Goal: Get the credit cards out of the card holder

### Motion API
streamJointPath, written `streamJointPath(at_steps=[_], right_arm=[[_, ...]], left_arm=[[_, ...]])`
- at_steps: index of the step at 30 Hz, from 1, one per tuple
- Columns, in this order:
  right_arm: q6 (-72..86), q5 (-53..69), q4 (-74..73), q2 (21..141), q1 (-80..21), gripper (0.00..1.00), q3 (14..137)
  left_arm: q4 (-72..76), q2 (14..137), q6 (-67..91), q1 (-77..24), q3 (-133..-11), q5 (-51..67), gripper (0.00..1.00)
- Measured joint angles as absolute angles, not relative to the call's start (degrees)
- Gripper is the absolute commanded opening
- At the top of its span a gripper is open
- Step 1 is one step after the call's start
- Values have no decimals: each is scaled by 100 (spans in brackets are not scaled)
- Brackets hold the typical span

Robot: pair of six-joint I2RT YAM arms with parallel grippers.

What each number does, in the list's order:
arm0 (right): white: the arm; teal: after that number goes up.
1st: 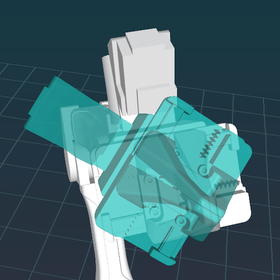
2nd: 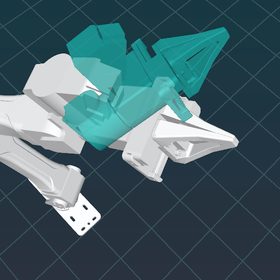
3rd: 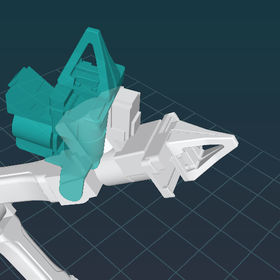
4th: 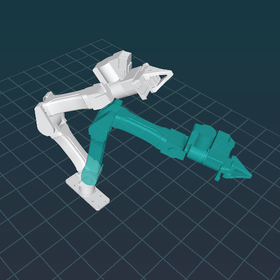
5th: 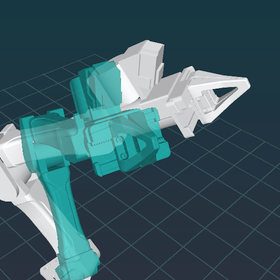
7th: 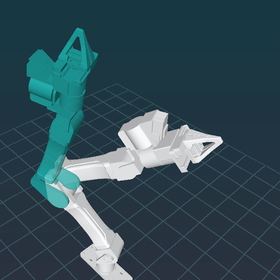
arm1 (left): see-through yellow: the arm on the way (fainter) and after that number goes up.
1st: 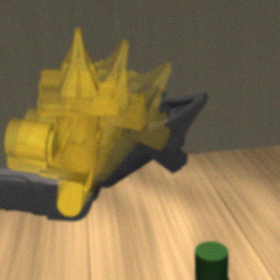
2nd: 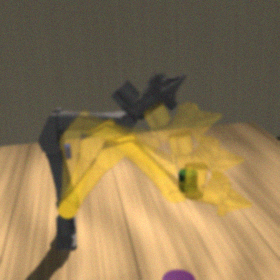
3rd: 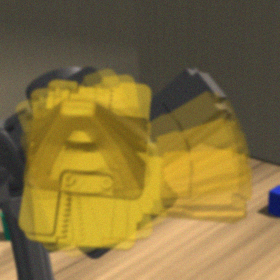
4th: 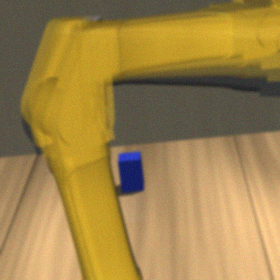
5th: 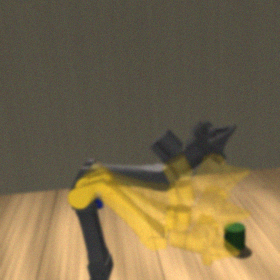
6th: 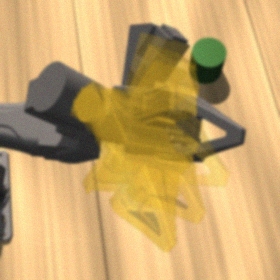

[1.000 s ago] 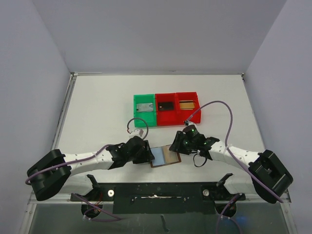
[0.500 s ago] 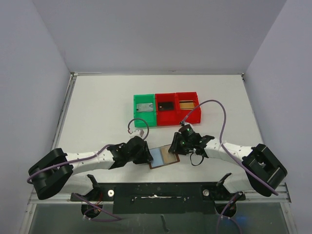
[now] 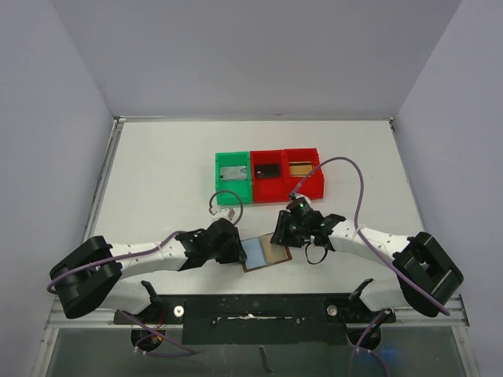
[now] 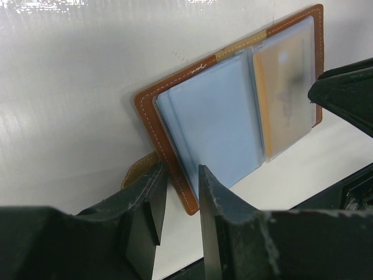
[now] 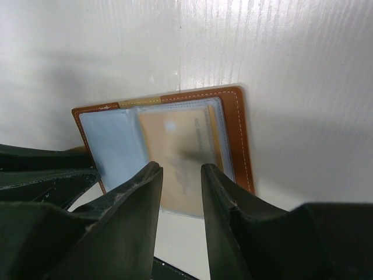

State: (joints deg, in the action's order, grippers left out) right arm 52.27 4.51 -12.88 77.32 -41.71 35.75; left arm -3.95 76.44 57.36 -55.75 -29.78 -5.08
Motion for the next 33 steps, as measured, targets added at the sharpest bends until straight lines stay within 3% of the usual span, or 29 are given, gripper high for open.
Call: streamJointPath(at_steps=[7,14,28,33], right_arm=[[5107,174,-1710,7699,-4180,36,3760],[5068,58,-1828,7872,-4375,26,3789],[4993,-259,-2196,8106,-4707,39,4235],[4982,-464,-2408,7975,-4735,39,4320]], left_arm=[[-405,7686,5673,-5575,-3026,-484,26],[-403,7710,5653,-5575,-3026,-447,25],[-408,7782,5631,-5566,-3070,-392,22],[-408,7782,5631,-5566,-3070,-381,22]])
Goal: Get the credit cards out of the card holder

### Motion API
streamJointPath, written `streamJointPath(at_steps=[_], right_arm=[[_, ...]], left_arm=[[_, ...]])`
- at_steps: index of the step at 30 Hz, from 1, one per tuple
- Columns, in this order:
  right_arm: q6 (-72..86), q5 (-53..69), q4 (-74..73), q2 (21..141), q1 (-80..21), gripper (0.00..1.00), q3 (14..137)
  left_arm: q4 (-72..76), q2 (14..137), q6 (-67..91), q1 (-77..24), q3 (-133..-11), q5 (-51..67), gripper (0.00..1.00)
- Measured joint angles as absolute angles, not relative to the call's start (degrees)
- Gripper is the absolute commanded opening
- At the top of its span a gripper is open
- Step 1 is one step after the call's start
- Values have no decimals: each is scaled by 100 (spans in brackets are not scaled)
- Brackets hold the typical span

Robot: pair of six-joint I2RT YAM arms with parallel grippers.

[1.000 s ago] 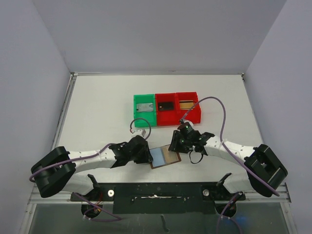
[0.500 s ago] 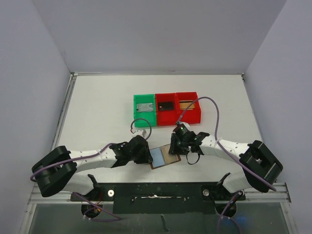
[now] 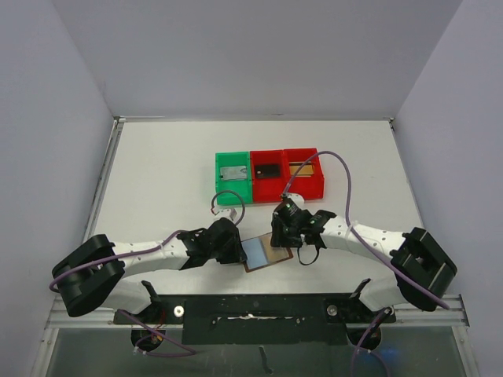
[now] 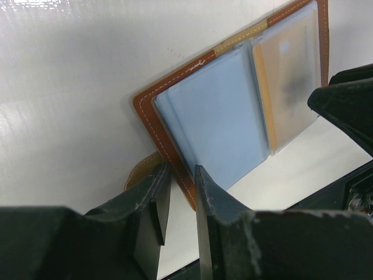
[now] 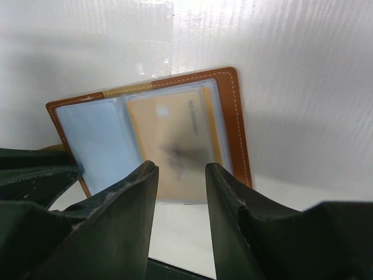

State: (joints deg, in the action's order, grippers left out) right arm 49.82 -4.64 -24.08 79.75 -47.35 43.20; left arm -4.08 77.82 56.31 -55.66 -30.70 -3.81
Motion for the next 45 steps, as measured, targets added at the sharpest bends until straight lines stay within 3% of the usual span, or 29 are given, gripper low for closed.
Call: streamJointPath(at_steps=[11,25,29,37,45], right_arm=[[4971,-589,-2532,8202,-4735,39,4322],[4845,-563,-2530,8350,-4816,16,4407],[4838,-615,-2644,8333,-4836,14,4471],[4838,-720,-2849,8259,-4906,14,4580],[4670,-711,-2965,8259,-4980,28,4720]], left_arm=[[-408,7782,5625,-5566,-3070,-375,21],[-445,7782,5583,-5566,-3070,-362,20],[-454,7787,5570,-5566,-3076,-362,20],[-502,7843,5520,-5566,-3140,-362,19],[-528,7865,5492,-5566,-3166,-364,17]])
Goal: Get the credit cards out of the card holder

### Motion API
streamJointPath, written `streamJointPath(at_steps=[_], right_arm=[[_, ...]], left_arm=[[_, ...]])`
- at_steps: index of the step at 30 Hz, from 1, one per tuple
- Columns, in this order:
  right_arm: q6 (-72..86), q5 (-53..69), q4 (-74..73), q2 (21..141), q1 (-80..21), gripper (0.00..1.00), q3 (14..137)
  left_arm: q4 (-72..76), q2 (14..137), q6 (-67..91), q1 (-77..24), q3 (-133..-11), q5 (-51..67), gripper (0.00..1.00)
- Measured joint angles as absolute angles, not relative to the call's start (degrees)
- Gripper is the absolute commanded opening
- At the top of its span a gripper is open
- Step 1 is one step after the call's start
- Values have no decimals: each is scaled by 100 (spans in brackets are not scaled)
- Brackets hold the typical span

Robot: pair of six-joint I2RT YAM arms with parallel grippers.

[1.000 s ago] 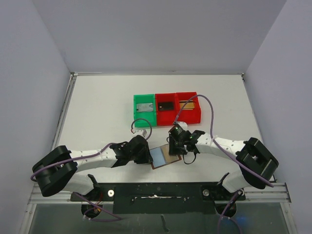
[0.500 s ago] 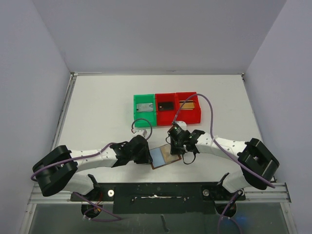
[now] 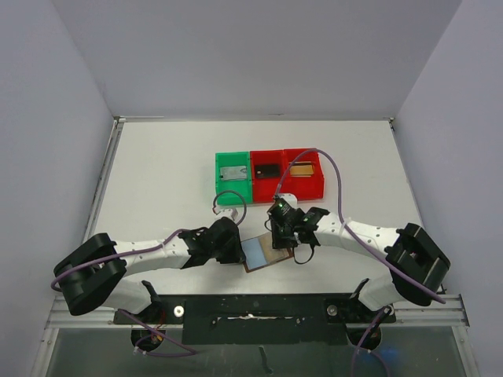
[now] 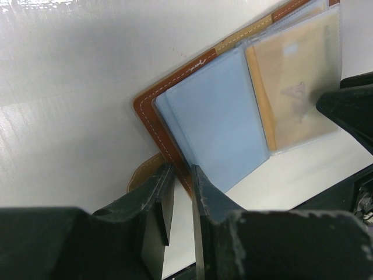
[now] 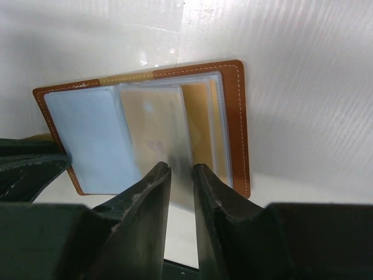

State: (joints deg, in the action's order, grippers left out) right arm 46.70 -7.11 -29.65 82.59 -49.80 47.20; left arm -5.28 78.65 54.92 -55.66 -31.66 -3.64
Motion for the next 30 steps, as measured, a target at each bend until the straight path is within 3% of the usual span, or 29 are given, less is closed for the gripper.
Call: streamJointPath(at_steps=[5,22,30], right_arm=[[4517,-491,-2864,8182,-4989,30,4751],[4550,-82,-2314,7990,-4995,17,4748],[4541,266,-2104,8036,-4995,27,4746]], left_arm=[[-537,7865,5483,-5566,-3166,-364,16],[-537,7881,5483,-5566,-3232,-360,14],[-537,7878,5483,-5566,-3267,-368,14]])
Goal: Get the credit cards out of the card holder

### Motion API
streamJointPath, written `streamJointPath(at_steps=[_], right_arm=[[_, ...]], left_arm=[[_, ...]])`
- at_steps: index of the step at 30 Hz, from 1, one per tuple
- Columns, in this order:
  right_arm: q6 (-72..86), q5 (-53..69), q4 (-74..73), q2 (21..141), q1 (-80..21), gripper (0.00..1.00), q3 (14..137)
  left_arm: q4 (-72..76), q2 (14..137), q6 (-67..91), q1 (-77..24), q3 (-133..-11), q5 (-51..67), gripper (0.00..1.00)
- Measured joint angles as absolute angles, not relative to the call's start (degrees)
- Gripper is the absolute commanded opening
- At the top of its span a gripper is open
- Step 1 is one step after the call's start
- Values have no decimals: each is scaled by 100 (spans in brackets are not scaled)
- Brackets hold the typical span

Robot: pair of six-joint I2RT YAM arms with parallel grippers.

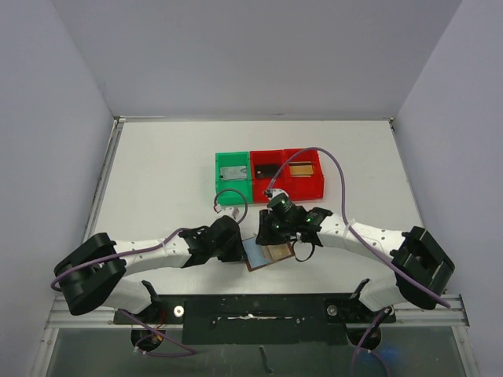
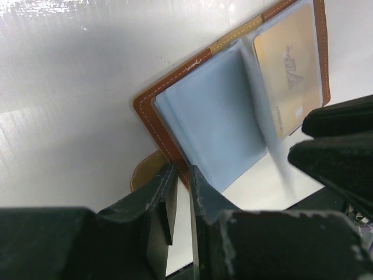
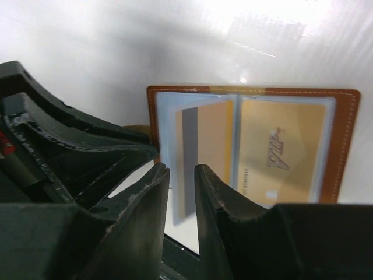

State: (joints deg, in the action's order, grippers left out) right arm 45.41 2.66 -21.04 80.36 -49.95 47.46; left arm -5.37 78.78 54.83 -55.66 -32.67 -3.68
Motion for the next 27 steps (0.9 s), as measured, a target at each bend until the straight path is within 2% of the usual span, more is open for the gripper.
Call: streamJointPath(at_steps=[11,20,27], right_arm=[[4613,790,-1494,7979,-4842,38,4615],[4895,580,-1444,7164,-4119,46,3913],[5162,563,-1262,6976,-4042,48,3452]], left_arm=[[-674,7413,5557,-5566,-3242,-580,20],[-663,6888,5649,-5566,-3214,-676,36],[-486,7050,5634,-5544,-3232,-399,46]])
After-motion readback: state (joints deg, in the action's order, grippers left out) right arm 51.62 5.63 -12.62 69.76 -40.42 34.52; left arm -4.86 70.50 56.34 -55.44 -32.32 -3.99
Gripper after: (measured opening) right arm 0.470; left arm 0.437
